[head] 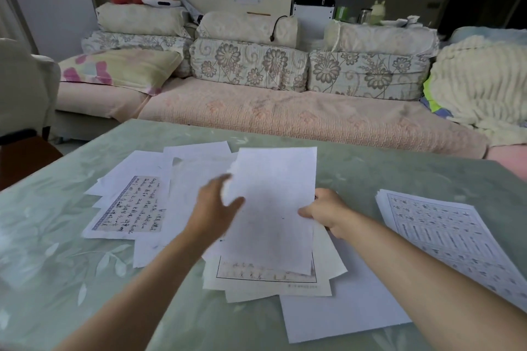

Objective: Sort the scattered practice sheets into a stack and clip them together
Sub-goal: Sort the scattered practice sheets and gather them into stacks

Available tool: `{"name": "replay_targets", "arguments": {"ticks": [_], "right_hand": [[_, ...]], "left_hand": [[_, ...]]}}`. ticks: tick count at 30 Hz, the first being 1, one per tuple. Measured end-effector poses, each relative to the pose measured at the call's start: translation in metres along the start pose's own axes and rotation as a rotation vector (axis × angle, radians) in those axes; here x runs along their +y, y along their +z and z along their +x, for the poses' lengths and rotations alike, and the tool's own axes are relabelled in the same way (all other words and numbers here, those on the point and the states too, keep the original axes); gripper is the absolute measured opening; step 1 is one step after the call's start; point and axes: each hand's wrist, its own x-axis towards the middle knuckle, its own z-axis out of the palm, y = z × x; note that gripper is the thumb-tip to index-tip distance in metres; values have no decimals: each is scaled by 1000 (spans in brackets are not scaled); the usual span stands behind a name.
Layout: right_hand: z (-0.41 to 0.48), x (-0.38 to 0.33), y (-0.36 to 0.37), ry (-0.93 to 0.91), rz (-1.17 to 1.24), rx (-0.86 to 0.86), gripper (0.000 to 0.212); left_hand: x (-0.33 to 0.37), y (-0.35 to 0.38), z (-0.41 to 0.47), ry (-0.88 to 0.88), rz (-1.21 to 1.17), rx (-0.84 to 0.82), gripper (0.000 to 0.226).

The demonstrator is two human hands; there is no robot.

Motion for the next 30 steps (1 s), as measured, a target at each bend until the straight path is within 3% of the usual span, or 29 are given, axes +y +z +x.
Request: {"name": "replay_targets", "arguments": {"ticks": [1,3,5,7,9,12,15,18,25,30], "right_hand": [[-6,-1,-3,-25,22,9,33],[-13,0,-10,-92,82,20,35],[-20,-2,-17,-157,138,37,37],[-30,-7,-24,-229,174,61,39],[-40,-14,-33,-281,162,82,42],[-56,-26,-48,-343,163,114,53],[-72,-39,-67,-437,203,176,59],[-83,-43,-84,-473,246,245,55],[-86,-17,-92,-343,196,186,62],[-78,-15,-95,-242,107,204,34]], "left_hand": [[-4,-5,5,-94,-26,70,71],[-13,-11,15,-340,-251,61,87],[-6,-12,16,-466,-500,-62,77],[12,-14,12,-366,-509,-86,47],[31,-13,10,-234,-520,34,38],[67,-18,-3,-47,-717,122,17],[96,-21,-18,97,-856,83,27],[110,-14,-27,213,-846,121,38],[118,8,-38,184,-630,189,42],[120,11,-30,93,-586,84,21]]}}
